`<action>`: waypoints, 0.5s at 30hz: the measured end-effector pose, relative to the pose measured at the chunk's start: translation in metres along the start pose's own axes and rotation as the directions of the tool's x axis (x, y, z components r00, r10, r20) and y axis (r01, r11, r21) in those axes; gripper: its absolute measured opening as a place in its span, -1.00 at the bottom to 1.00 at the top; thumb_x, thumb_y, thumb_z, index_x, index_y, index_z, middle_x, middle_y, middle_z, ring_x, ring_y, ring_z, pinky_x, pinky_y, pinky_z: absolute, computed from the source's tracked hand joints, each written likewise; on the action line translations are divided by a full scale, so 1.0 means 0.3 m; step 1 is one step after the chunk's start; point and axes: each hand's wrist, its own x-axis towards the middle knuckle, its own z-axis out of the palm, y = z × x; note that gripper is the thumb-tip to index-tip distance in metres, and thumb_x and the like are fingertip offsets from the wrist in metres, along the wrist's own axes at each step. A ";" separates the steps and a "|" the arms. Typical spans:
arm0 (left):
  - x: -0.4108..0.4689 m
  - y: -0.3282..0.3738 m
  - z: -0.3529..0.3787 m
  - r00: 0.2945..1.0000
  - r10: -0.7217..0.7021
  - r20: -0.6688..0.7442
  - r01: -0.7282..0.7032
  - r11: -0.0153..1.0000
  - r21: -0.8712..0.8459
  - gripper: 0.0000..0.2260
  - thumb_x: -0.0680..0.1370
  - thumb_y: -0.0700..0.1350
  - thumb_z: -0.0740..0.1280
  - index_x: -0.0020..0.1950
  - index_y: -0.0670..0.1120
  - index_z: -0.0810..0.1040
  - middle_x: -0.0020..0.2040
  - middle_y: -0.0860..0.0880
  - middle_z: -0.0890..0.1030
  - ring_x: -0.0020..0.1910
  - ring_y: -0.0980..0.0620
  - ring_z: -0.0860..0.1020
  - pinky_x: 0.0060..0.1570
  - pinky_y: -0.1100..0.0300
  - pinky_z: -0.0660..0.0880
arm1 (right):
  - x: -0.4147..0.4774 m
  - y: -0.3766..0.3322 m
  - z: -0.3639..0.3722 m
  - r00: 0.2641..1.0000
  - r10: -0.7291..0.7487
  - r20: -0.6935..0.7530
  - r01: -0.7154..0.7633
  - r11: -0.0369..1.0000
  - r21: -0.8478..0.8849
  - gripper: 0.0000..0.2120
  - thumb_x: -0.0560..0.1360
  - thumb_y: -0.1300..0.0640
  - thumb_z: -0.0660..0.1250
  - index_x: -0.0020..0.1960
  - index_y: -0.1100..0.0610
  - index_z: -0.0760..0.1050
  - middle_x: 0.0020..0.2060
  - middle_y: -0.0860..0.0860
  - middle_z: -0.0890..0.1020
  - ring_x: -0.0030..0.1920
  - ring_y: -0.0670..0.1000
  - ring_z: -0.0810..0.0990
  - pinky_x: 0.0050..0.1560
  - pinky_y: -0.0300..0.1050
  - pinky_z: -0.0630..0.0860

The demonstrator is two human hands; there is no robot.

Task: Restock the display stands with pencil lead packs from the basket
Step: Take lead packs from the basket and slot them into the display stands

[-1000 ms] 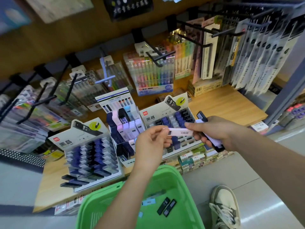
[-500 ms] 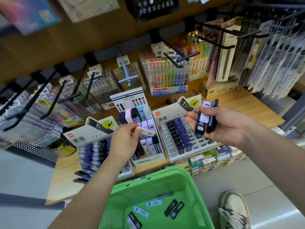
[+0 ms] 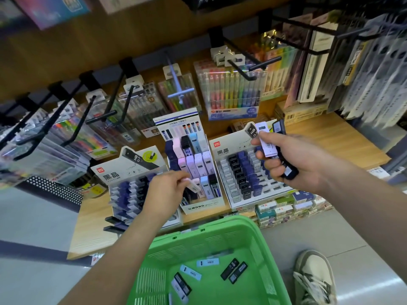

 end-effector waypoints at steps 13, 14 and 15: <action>0.039 -0.005 0.098 0.996 0.072 0.058 -0.074 0.996 0.042 -0.87 0.52 -0.18 0.38 0.03 -0.08 0.67 -0.04 -0.02 0.65 0.00 -0.04 0.53 -0.02 0.14 0.46 | -0.002 0.004 0.023 1.000 -0.001 0.029 0.003 0.997 -0.072 -0.78 0.60 0.06 0.31 0.07 0.20 0.59 -0.38 0.04 0.54 -0.52 -0.11 0.35 -0.60 -0.31 0.24; 0.037 -0.007 0.102 0.995 0.075 0.062 -0.078 0.996 0.043 -0.87 0.52 -0.18 0.38 0.03 -0.09 0.67 -0.04 -0.02 0.65 0.01 -0.04 0.54 -0.01 0.14 0.46 | -0.004 0.003 0.023 0.999 0.000 0.036 0.002 0.998 -0.066 -0.78 0.60 0.06 0.31 0.08 0.20 0.59 -0.38 0.03 0.53 -0.52 -0.11 0.35 -0.60 -0.32 0.24; 0.034 -0.008 0.107 0.994 0.085 0.062 -0.088 0.994 0.057 -0.87 0.52 -0.17 0.38 0.04 -0.09 0.66 -0.04 -0.02 0.65 0.01 -0.05 0.53 -0.03 0.14 0.44 | -0.005 0.003 0.025 0.999 0.002 0.047 0.001 0.998 -0.056 -0.78 0.59 0.06 0.32 0.09 0.20 0.59 -0.39 0.03 0.52 -0.52 -0.11 0.36 -0.60 -0.32 0.25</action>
